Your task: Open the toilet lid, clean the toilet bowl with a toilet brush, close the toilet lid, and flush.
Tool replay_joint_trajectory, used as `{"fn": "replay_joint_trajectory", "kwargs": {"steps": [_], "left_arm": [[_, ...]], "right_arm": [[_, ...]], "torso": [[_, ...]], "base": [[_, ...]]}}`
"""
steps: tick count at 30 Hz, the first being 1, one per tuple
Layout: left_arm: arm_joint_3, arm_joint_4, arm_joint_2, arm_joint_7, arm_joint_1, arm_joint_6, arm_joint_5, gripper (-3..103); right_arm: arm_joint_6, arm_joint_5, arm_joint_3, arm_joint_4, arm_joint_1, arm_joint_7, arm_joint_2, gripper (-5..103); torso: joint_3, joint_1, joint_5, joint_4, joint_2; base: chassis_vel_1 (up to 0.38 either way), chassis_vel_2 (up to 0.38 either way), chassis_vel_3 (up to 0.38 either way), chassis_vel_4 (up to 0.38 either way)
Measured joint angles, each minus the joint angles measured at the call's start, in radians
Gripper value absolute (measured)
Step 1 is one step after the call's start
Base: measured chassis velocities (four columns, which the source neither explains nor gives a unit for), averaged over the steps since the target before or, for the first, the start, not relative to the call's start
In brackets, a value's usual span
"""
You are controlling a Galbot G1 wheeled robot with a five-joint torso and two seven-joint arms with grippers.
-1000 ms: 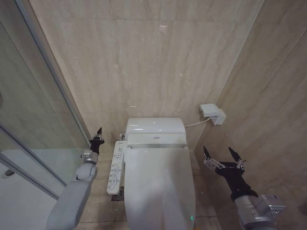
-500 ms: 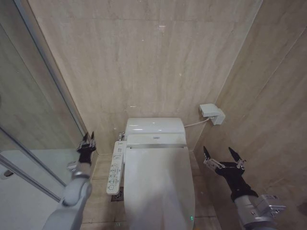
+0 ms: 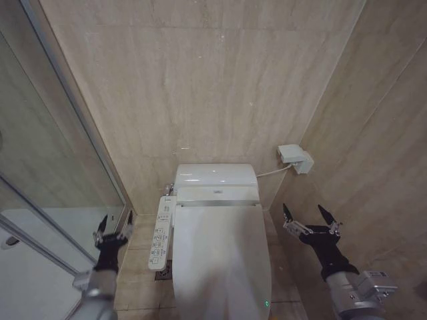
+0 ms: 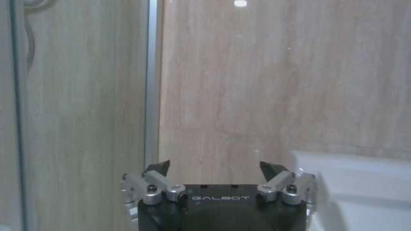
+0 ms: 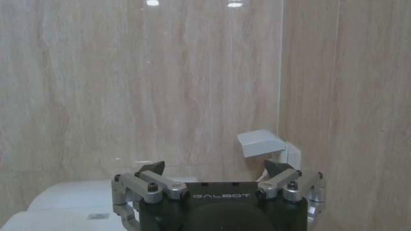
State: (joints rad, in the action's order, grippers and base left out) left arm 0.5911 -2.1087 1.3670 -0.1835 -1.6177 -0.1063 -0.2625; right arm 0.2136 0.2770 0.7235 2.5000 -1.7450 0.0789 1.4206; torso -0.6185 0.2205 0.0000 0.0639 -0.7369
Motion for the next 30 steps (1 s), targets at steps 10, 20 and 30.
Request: {"fn": "replay_joint_trajectory", "kwargs": {"steps": [10,20,30], "left_arm": [[-0.014,-0.160,0.072,-0.025,-0.156,-0.022,0.133,100],[-0.022,-0.236,0.073,-0.061,-0.225,-0.030,0.186,100],[-0.008,-0.258,-0.003,-0.062,-0.276,-0.024,0.199,100]], "right_arm": [[0.000,0.000,0.000,0.000,0.000,0.000,0.000,100],[0.000,0.000,0.000,0.000,0.000,0.000,0.000,100],[0.000,0.000,0.000,0.000,0.000,0.000,0.000,100]], "torso": [[0.000,0.000,0.0002,0.0001,0.000],[0.000,0.000,0.0000,0.0000,0.000],[0.000,0.000,-0.0001,0.0001,0.000]], "base": [[0.000,0.000,0.000,0.000],[0.000,0.000,0.000,0.000],[0.000,0.000,0.000,0.000]]}}
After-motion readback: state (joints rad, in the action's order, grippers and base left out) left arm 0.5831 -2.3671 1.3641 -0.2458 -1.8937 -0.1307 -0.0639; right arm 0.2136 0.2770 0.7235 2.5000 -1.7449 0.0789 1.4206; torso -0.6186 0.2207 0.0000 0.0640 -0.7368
